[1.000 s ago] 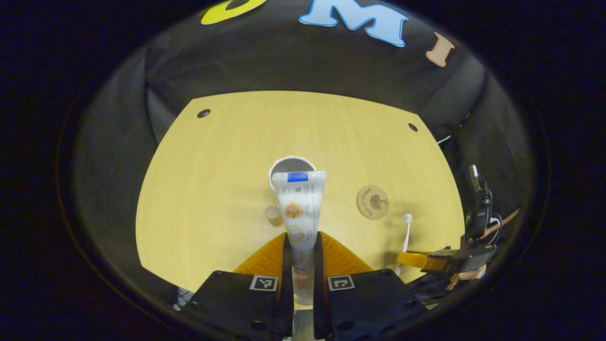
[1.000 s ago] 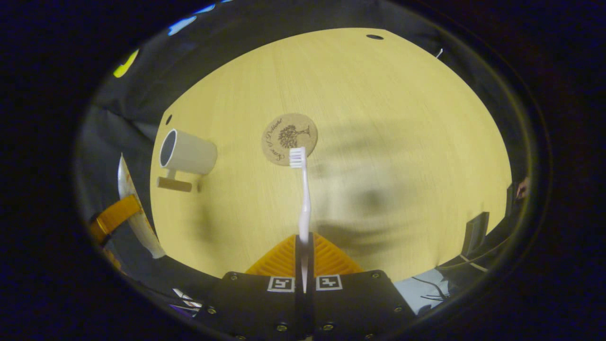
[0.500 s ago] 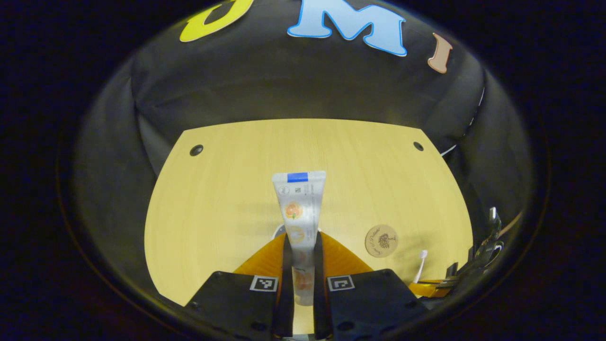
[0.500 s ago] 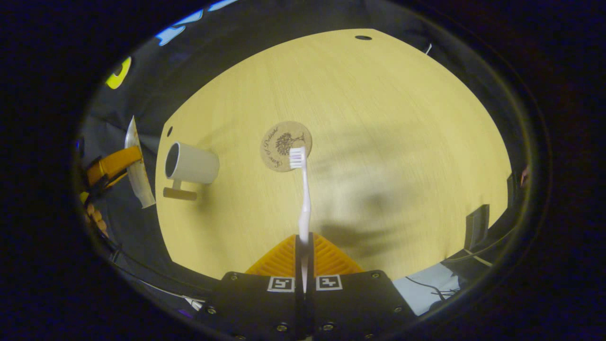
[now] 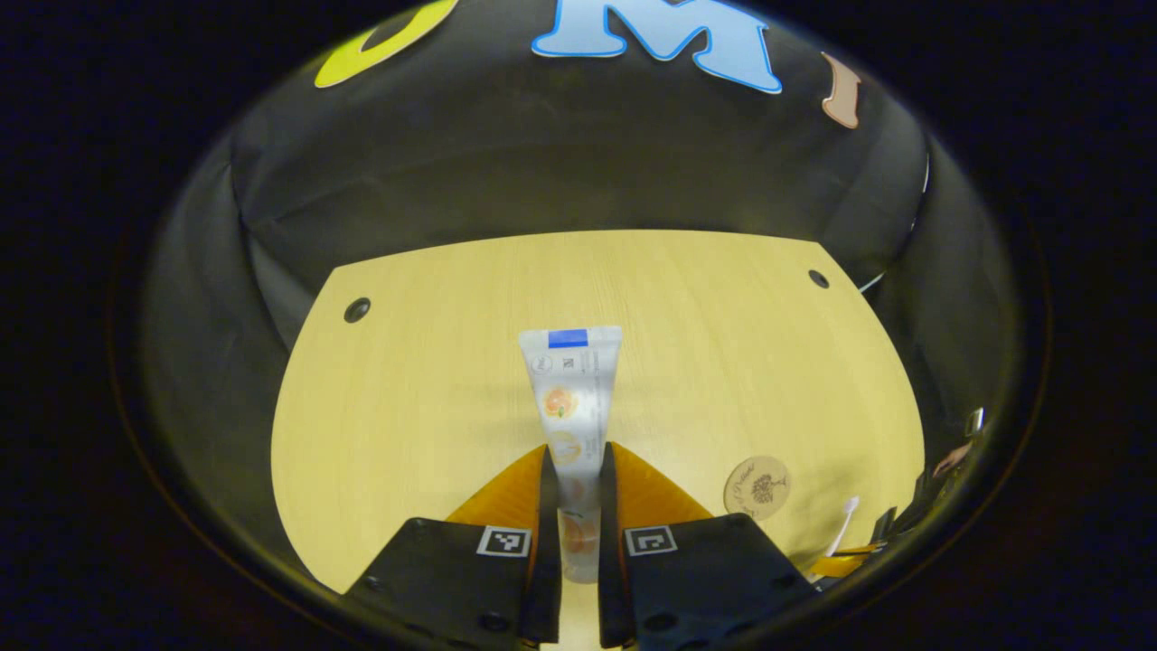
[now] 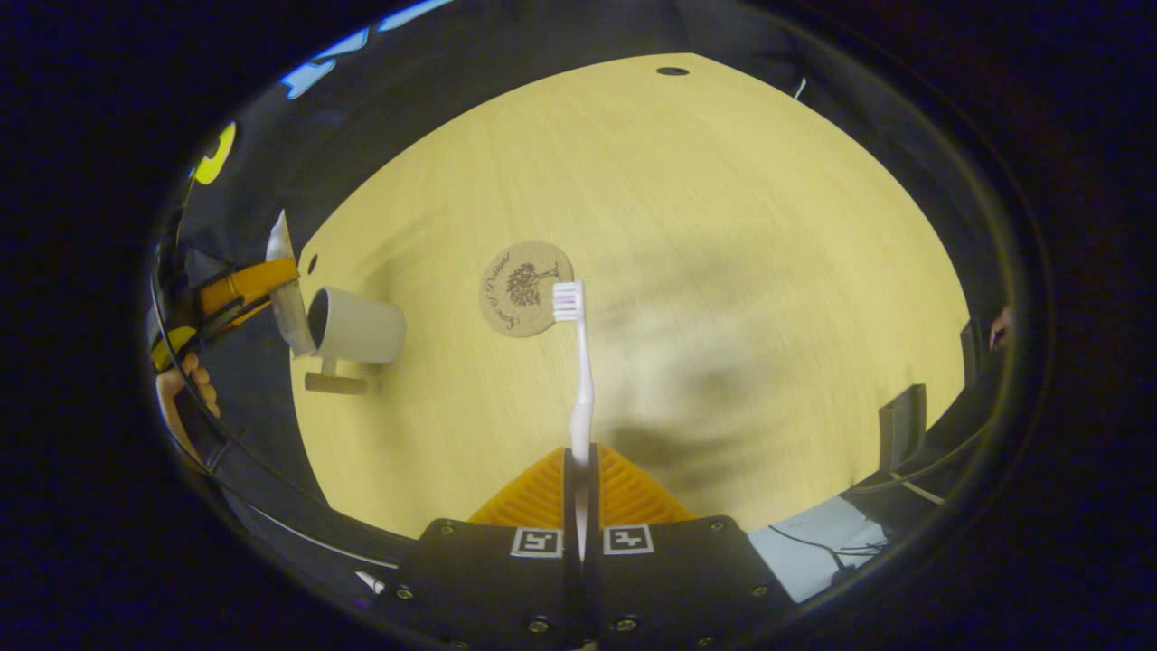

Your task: Put the toothbrush and toothpaste on the desktop into the cup, then pick up the cup and place it on the coaster on the desktop.

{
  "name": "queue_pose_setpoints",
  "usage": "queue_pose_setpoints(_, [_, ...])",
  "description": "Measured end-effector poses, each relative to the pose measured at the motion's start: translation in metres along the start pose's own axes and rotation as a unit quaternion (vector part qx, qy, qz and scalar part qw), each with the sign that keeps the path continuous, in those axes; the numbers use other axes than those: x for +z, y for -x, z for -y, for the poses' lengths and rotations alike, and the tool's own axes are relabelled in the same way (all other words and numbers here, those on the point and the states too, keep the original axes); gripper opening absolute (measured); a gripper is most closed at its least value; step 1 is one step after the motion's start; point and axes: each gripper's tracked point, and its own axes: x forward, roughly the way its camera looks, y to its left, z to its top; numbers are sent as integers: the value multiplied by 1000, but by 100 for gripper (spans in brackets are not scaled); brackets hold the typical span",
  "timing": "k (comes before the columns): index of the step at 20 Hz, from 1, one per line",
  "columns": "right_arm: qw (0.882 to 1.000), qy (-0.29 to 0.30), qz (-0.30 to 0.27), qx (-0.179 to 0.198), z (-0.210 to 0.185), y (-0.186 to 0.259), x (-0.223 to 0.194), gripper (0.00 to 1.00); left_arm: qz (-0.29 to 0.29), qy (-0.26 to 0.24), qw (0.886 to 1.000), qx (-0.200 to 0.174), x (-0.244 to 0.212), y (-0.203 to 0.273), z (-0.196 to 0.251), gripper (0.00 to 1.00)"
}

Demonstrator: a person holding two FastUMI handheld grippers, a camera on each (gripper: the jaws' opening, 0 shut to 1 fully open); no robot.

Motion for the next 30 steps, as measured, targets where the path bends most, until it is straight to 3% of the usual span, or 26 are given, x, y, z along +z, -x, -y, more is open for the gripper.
queue_pose_setpoints(9, [1000,-11,7,2,6,0,6,2,69,59,996,4,14,-16,-6,24])
queue_pose_setpoints(14, [1000,-8,3,6,5,-2,5,2,101,59,993,19,16,-18,-5,27])
queue_pose_setpoints(21, [1000,-9,3,15,5,-2,5,2,92,45,995,17,-1,-19,-5,34])
queue_pose_setpoints(23, [1000,-13,5,21,5,-3,7,2,97,50,994,17,-6,-17,-6,41])
queue_pose_setpoints(24, [1000,-15,5,22,5,-3,7,2,101,49,994,20,-6,-14,-6,56])
queue_pose_setpoints(26, [1000,-15,6,24,4,-3,9,2,110,40,993,29,-1,-9,-9,66])
queue_pose_setpoints(29, [999,-6,13,31,-4,2,17,2,155,22,987,37,15,16,-13,65])
queue_pose_setpoints(30, [999,-1,17,34,-9,3,21,2,167,18,985,34,18,25,-13,68])
